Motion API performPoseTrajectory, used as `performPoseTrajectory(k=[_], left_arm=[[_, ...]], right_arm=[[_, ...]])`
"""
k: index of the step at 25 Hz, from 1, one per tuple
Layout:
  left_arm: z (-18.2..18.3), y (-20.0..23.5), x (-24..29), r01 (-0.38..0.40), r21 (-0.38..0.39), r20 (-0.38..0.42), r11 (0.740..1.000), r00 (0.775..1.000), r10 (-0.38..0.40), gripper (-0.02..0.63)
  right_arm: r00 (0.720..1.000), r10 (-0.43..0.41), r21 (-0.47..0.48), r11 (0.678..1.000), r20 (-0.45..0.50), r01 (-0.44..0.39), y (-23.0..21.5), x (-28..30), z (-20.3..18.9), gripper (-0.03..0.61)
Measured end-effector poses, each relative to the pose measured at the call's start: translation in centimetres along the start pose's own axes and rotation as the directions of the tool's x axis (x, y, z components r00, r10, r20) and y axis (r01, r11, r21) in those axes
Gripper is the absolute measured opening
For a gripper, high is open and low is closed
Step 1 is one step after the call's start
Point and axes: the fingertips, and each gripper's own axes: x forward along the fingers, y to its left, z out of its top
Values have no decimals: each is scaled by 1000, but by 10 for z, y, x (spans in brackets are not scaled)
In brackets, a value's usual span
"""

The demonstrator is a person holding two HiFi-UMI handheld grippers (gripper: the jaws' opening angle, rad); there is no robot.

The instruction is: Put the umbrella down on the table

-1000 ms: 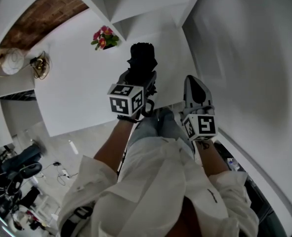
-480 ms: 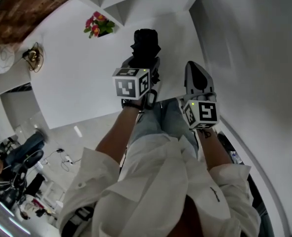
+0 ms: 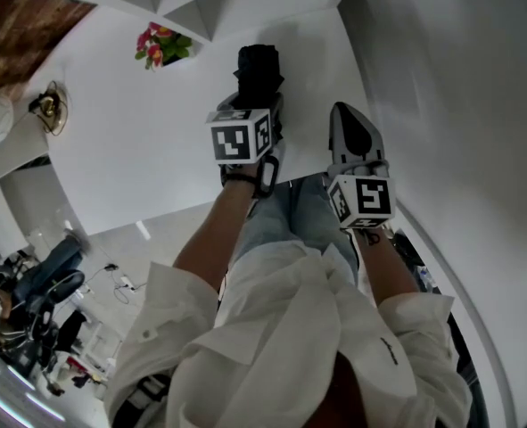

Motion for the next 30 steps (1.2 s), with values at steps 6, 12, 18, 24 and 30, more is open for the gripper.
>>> performPoseTrajectory(k=[6,12,18,24,30], left_arm=[[-2,2,8,-33,11,-15,999,999,33,282],[-2,6,14,-66,24,-27,998,997,67,298],[-2,10,16,-84,16,-36,996,996,84,314],[-4,14,17,-92,20,-48,996,994,93,335],[7,11,-2,-96,27,19,995,995,96,344]], right_arm=[[1000,-5,1,1000,-6,5,-5,1,-2,18],[1000,-8,3,1000,-6,8,-4,1,-4,18],[1000,-12,-4,1000,-2,12,-5,-3,0,18],[1000,-24,-1,1000,10,24,-8,-10,3,18],[999,-27,-7,1000,28,27,-6,-19,13,18]])
